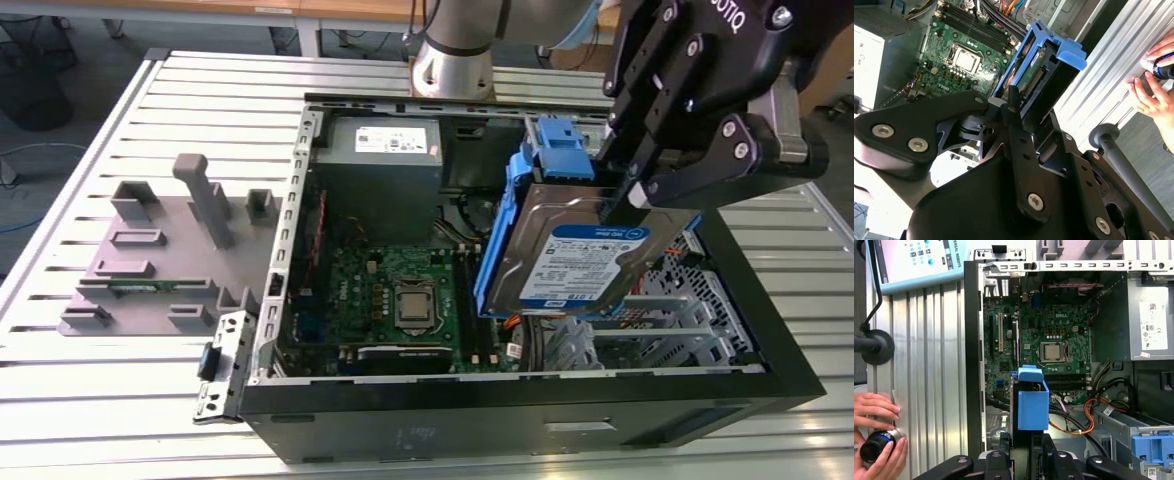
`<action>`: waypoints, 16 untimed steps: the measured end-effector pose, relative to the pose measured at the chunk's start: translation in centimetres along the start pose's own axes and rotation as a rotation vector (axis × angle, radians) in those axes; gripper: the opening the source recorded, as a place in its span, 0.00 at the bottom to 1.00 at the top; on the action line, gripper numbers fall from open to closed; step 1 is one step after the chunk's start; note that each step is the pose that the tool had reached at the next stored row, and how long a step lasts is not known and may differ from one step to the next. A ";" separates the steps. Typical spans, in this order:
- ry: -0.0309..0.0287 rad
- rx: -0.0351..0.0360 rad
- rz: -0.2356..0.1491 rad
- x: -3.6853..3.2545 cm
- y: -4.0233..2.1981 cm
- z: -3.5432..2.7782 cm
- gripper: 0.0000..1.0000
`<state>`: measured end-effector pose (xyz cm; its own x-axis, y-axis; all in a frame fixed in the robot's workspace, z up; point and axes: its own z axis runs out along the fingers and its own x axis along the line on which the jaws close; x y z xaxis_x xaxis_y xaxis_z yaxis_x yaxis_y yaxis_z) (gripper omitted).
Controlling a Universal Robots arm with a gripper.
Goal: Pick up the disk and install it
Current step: 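Pick up the disk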
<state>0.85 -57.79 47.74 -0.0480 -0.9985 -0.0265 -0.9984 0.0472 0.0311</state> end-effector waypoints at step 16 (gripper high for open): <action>-0.0009 -0.0001 0.000 -0.12 -2.53 -0.03 0.35</action>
<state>3.38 -57.79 47.69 -0.0479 -0.9985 -0.0274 -0.9984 0.0471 0.0312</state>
